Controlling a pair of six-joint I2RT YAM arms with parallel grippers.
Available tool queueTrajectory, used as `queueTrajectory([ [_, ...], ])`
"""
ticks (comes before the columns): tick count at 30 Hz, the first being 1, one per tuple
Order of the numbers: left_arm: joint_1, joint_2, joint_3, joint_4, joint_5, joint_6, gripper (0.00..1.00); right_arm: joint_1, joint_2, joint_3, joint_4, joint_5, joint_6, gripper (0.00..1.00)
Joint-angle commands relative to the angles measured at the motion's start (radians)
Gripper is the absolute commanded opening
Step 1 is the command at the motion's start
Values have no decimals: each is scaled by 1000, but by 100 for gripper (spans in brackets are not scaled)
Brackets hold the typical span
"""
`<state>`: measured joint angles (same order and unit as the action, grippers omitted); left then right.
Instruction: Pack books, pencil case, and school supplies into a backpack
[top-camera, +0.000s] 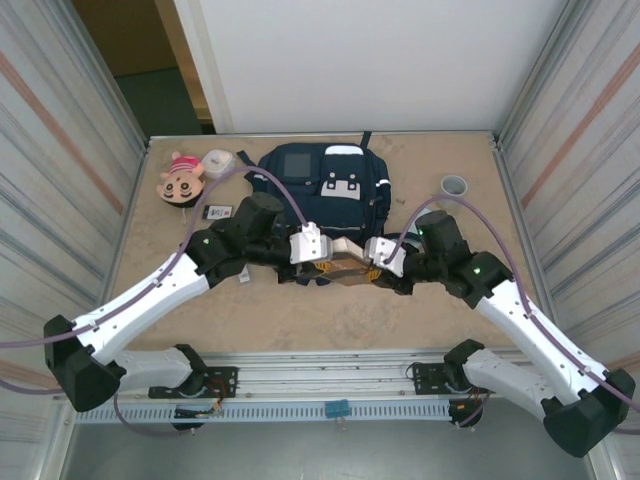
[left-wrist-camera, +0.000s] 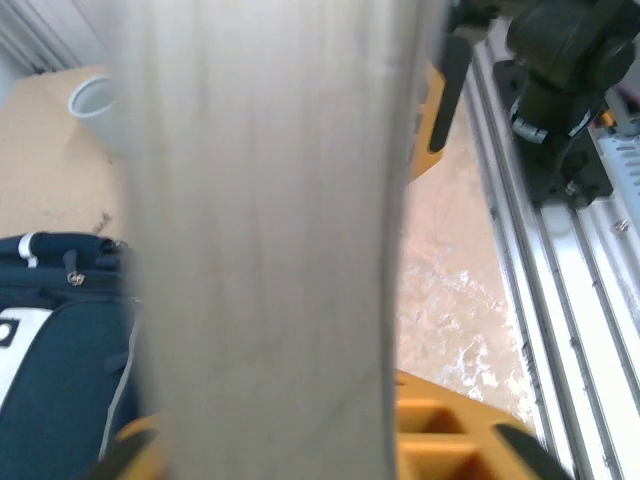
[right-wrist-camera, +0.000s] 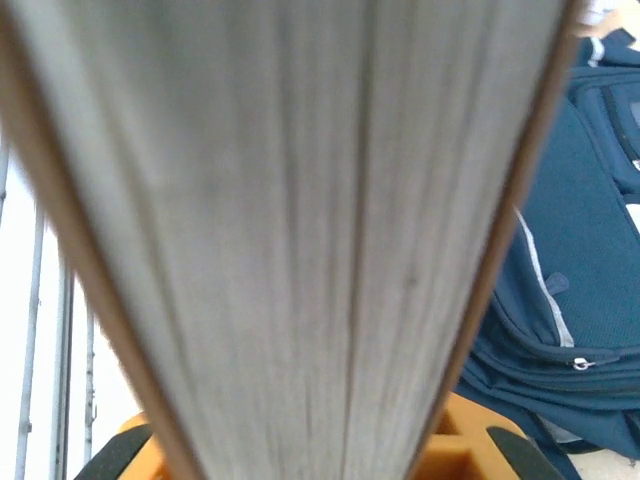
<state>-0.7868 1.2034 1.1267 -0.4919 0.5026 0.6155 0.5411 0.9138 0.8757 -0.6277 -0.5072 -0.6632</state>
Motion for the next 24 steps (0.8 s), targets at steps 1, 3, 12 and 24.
queueTrajectory([
  [1, 89, -62, -47, 135, 160, -87, 3, -86, -47, 19, 133, -172, 124, 42],
  [3, 165, -104, -109, 253, 277, -178, 0, -164, -85, -26, 231, -217, 258, 60],
  [12, 258, -170, -199, 619, 448, -520, 1, -385, -193, -253, 683, -446, 829, 90],
  [24, 232, -65, -223, 989, 508, -837, 4, -305, -115, -277, 1132, -539, 1151, 78],
])
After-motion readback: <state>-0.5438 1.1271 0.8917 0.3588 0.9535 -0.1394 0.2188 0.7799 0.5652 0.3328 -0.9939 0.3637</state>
